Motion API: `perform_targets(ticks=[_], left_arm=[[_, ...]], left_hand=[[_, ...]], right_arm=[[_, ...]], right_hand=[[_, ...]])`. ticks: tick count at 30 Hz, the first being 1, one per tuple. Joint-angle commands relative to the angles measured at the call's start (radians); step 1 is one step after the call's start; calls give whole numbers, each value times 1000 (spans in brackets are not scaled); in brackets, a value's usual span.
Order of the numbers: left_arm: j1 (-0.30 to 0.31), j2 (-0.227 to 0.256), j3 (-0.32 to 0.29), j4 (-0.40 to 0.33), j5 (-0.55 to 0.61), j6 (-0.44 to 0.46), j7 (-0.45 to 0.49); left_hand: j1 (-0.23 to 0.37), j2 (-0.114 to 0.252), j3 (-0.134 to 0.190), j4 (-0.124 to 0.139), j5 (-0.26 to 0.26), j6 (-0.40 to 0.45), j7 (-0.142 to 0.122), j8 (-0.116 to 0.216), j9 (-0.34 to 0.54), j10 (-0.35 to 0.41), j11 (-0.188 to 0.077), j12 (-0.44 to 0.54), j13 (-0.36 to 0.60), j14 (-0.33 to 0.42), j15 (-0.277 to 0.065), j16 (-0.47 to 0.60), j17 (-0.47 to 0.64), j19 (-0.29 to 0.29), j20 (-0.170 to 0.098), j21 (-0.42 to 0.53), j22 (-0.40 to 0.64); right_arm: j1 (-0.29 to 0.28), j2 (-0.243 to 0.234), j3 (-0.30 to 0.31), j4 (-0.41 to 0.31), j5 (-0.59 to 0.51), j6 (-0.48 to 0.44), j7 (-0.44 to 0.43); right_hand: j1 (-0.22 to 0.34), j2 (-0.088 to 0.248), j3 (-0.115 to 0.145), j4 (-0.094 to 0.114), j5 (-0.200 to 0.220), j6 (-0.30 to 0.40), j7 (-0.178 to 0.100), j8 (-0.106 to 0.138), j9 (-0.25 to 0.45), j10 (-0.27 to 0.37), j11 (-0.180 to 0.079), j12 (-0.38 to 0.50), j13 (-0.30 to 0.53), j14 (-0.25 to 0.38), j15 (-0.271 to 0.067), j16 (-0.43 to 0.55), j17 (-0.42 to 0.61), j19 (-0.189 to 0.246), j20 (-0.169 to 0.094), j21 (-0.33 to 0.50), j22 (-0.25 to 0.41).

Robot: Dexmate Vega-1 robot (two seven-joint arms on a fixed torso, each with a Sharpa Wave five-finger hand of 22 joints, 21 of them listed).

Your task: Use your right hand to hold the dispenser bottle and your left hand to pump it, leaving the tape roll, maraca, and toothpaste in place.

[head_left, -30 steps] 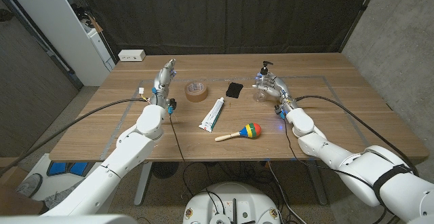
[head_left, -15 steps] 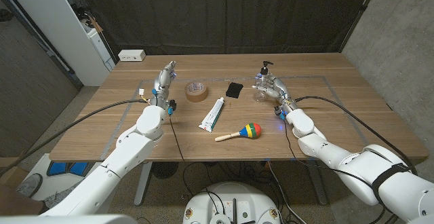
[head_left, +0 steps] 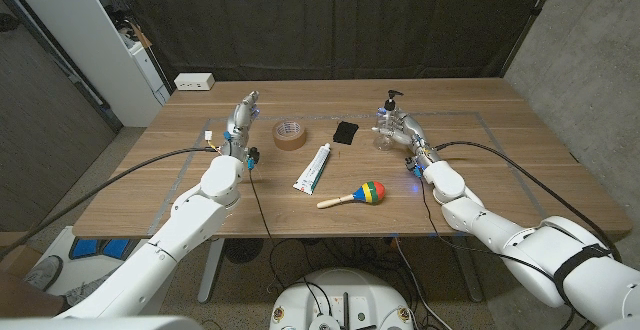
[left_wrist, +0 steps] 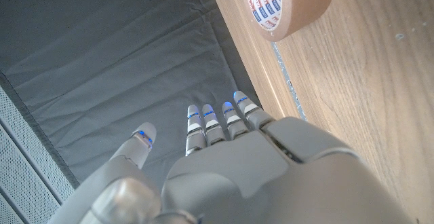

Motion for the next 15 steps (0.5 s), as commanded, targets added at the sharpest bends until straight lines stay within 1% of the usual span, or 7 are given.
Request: perform_targets(ticks=[1, 3, 4, 5, 10, 12, 15], left_arm=[[6, 7, -3, -2, -1, 9, 12], [6, 5, -4, 0, -3, 4, 13], [6, 8, -5, -1, 0, 7, 15], [6, 10, -5, -1, 0, 8, 13], [3, 12, -7, 2, -3, 4, 9], [3, 12, -7, 3, -4, 4, 8], [0, 12, -7, 6, -5, 2, 6]], left_hand=[[-8, 63, 3, 8, 6, 20, 2, 9, 1, 9, -1, 4, 2, 9, -56, 3, 3, 10, -93, 0, 1], [-8, 64, 3, 9, 6, 22, 2, 9, 1, 10, -1, 5, 2, 10, -55, 4, 3, 11, -92, 0, 1], [-7, 64, 3, 9, 6, 23, 4, 9, 1, 10, 0, 5, 2, 10, -54, 3, 3, 12, -93, 0, 1], [-7, 65, 3, 10, 6, 23, 3, 9, 1, 10, -1, 5, 2, 10, -55, 3, 3, 13, -92, 0, 1], [-7, 67, 5, 12, 7, 24, 5, 9, 1, 11, -1, 5, 2, 12, -53, 3, 3, 14, -91, 0, 1], [-7, 68, 5, 12, 7, 26, 5, 9, 1, 12, -2, 5, 2, 14, -53, 4, 3, 14, -90, 0, 1], [-7, 69, 6, 13, 7, 28, 6, 9, 1, 12, -2, 4, 2, 14, -52, 3, 3, 14, -90, 0, 1]], right_arm=[[-4, -11, -5, -21, -8, -14, 10], [-4, -11, -5, -23, -7, -15, 12], [-3, -13, -7, -25, -8, -18, 18], [-3, -14, -7, -26, -9, -18, 18], [7, -10, -9, -5, -3, -1, 43], [4, -17, -11, -17, -10, -8, 37], [-2, -21, -8, -29, -3, -13, 44]], right_hand=[[-24, 0, -12, 0, -9, -33, 4, -17, -5, -34, 3, -22, -6, -29, -158, -14, -4, -25, -65, -9, 0], [-27, 0, -13, -1, -10, -42, 3, -22, -7, -43, 4, -29, -8, -42, -156, -20, -5, -39, -63, -13, 0], [-28, -1, -14, -2, -10, -52, 5, -27, -8, -50, 5, -34, -10, -51, -149, -24, -7, -46, -61, -14, -1], [-31, -4, -16, -2, -12, -58, 1, -31, -10, -61, 8, -41, -12, -61, -144, -28, -9, -55, -58, -15, -1], [-39, -4, -19, -2, -14, -71, 0, -40, -14, -79, 8, -56, -17, -85, -138, -38, -13, -79, -52, -18, -2], [-43, -6, -21, -3, -15, -87, -1, -48, -16, -91, 11, -65, -20, -98, -132, -44, -16, -92, -47, -19, -3], [-49, -8, -24, -3, -16, -106, 2, -58, -19, -103, 15, -75, -23, -113, -120, -51, -20, -100, -44, -16, -3]])
